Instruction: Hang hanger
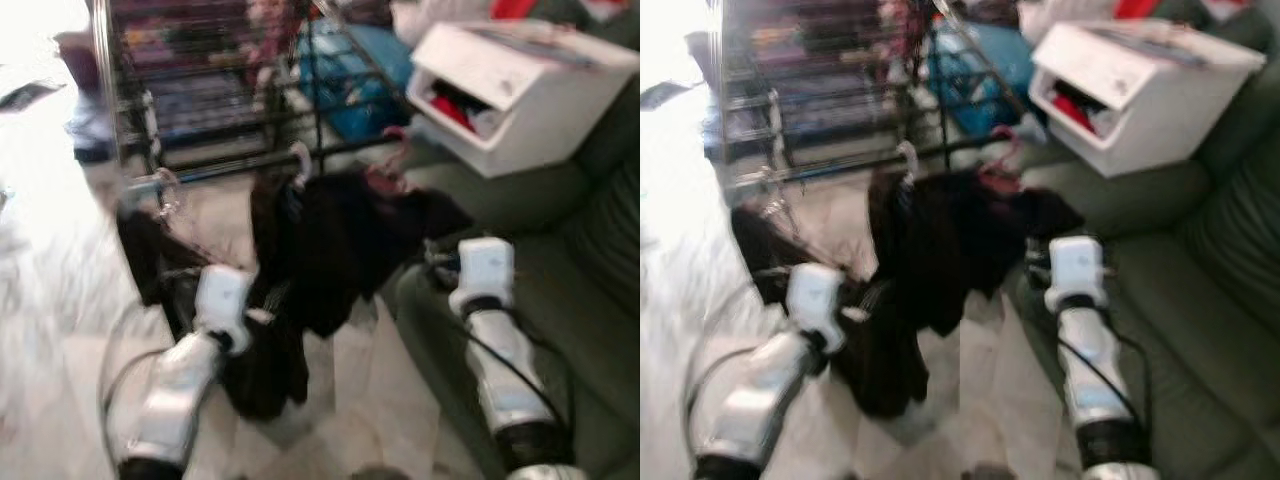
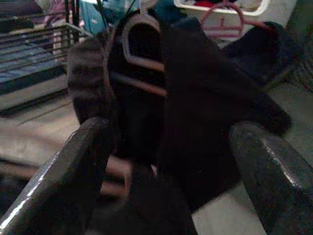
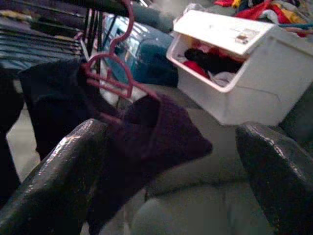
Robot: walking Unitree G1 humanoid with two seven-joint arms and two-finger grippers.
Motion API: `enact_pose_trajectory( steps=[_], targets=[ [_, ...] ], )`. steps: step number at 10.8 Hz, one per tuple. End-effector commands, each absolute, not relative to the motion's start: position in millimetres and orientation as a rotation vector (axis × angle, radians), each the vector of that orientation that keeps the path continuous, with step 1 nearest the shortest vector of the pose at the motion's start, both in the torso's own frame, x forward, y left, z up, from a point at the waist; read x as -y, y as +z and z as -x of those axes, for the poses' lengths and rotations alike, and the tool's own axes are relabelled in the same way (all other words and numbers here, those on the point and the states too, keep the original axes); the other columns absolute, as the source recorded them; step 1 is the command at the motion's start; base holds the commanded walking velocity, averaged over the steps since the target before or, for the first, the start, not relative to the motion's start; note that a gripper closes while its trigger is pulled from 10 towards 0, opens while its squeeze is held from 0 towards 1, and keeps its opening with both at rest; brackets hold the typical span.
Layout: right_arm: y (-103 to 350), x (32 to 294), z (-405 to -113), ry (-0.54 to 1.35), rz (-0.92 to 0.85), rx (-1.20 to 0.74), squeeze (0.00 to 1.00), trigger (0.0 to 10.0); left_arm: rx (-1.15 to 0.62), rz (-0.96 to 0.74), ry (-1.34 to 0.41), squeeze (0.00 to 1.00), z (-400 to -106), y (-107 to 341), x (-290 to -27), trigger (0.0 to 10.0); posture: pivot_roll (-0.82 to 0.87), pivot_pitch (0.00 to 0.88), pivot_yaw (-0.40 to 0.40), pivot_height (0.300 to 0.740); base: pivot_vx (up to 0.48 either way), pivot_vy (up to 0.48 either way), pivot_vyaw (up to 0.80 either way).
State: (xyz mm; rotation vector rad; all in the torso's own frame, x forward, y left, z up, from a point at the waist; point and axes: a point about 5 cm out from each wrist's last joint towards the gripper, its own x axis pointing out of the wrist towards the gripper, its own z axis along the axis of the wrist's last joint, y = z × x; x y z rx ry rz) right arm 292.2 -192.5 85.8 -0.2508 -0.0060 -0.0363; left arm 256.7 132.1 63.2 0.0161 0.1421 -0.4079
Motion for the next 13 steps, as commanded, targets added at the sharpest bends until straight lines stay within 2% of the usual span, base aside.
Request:
enact_pose_trajectory(
  steps=[1,3,6,10,11,13],
  targets=[
    [89,203,-293,-0.051,0.269,0.013,0.0,10.0,-0.128,-0.002,-0.444,0.0,-258,67,-121,10.0,-0.06,0.0,-0.011,0.74,0.371,0.0,0.0],
    [92,205,-295,-0.023,0.307,0.021,0.0,10.0,-0.13,-0.007,-0.448,0.0,-257,67,-120,10.0,-0.06,0.0,-0.01,0.74,0.384,0.0,0.0],
    [91,210,-299,0.068,0.308,-0.012,0.0,10.0,-0.146,-0.01,-0.42,0.0,-257,65,-124,10.0,-0.05,0.0,-0.011,0.74,0.0,0.0,0.0],
    [98,235,-314,0.292,0.423,-0.113,0.0,10.0,-0.166,-0.023,-0.423,0.0,-251,64,-127,10.0,-0.04,0.0,-0.004,0.74,0.0,0.0,0.0],
    [95,232,-315,0.398,0.472,-0.14,0.0,10.0,-0.186,-0.035,-0.414,0.0,-245,63,-132,10.0,-0.02,0.0,-0.003,0.74,0.0,0.0,0.0],
    [91,220,-318,0.523,0.462,-0.165,0.0,10.0,-0.197,-0.044,-0.412,0.0,-230,64,-141,10.0,0.02,0.015,0.001,0.74,0.0,0.0,0.0]
  ],
)
